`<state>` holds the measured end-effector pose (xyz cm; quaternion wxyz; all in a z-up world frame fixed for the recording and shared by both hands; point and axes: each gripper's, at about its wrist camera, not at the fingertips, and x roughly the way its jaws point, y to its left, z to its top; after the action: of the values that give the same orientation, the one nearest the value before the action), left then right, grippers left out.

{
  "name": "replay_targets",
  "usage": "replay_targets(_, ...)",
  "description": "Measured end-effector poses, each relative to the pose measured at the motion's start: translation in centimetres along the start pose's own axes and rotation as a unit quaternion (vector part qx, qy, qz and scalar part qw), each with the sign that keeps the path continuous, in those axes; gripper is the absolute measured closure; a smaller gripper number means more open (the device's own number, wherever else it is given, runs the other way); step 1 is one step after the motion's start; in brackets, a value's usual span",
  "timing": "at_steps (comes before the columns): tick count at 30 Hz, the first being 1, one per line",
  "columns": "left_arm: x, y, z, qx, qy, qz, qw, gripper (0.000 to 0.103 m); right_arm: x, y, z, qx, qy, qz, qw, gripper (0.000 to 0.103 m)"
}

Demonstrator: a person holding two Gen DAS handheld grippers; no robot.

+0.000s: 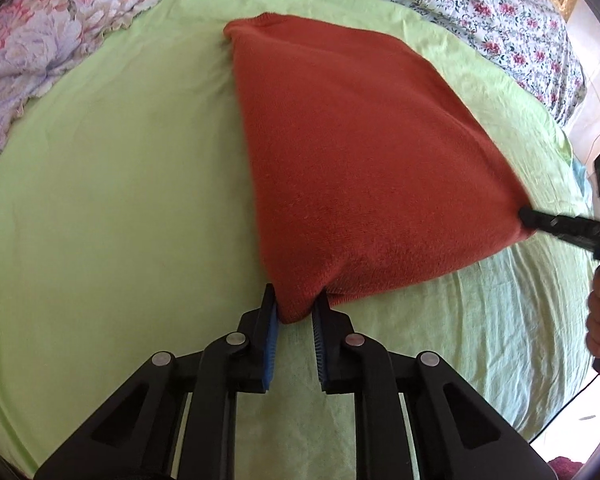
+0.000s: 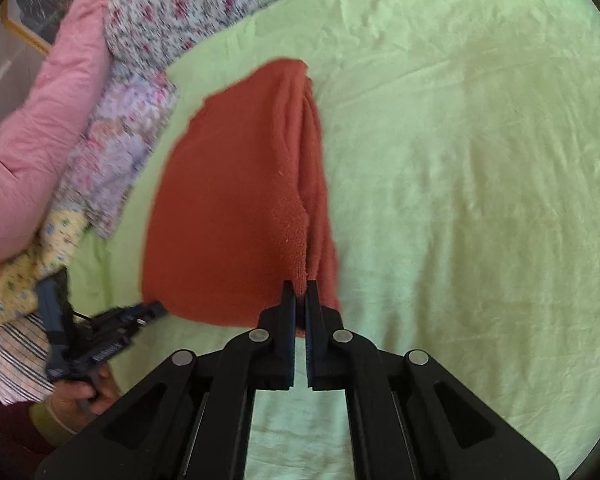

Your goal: Fold small clothes

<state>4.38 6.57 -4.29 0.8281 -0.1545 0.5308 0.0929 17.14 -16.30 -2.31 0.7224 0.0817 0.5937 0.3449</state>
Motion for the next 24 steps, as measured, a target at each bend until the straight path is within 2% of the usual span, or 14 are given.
replay_targets(3, 0.3, 0.3, 0.3, -0.003, 0.007, -0.005, 1.0000, 0.089, 2.0, -0.3, -0.4, -0.009, 0.026, -0.037, 0.999, 0.099)
replay_targets(6, 0.2, 0.2, 0.3, -0.002, 0.019, -0.009, 0.9998, 0.088, 2.5, -0.7, -0.2, 0.008, 0.031, -0.044, 0.999, 0.099)
replay_targets(7, 0.0, 0.2, 0.2, -0.003, 0.023, -0.010, 0.9997, 0.088, 2.4, -0.7, -0.1, 0.010, 0.034, -0.048, 0.998, 0.097)
replay_targets(9, -0.8, 0.4, 0.0, -0.004, 0.026, -0.017, 0.9995, 0.089, 2.0, -0.7, 0.0, 0.016, 0.041, -0.058, 0.997, 0.087)
replay_targets(10, -1.4, 0.5, -0.1, -0.006, 0.026, -0.022, 0.9994, 0.089, 1.5, -0.9, 0.0, 0.022, 0.039, -0.057, 0.997, 0.080)
replay_targets(14, -4.7, 1.1, 0.5, -0.020, -0.007, -0.065, 0.9977, 0.089, -1.6, -0.4, 0.4, 0.024, 0.008, -0.055, 0.998, 0.080)
replay_targets(17, -5.5, 0.6, 1.8, -0.017, -0.025, -0.091, 0.9954, 0.088, -3.2, 1.2, 1.1, 0.002, -0.027, -0.021, 0.999, 0.080)
replay_targets(20, -5.0, -0.5, 3.3, -0.010, -0.030, -0.099, 0.9946, 0.088, -2.3, 3.0, 2.4, -0.013, -0.030, 0.007, 0.999, 0.080)
replay_targets(24, -2.7, -0.7, 3.9, -0.009, -0.010, -0.099, 0.9950, 0.085, 0.2, 3.5, 3.7, -0.020, -0.021, 0.002, 1.000, 0.080)
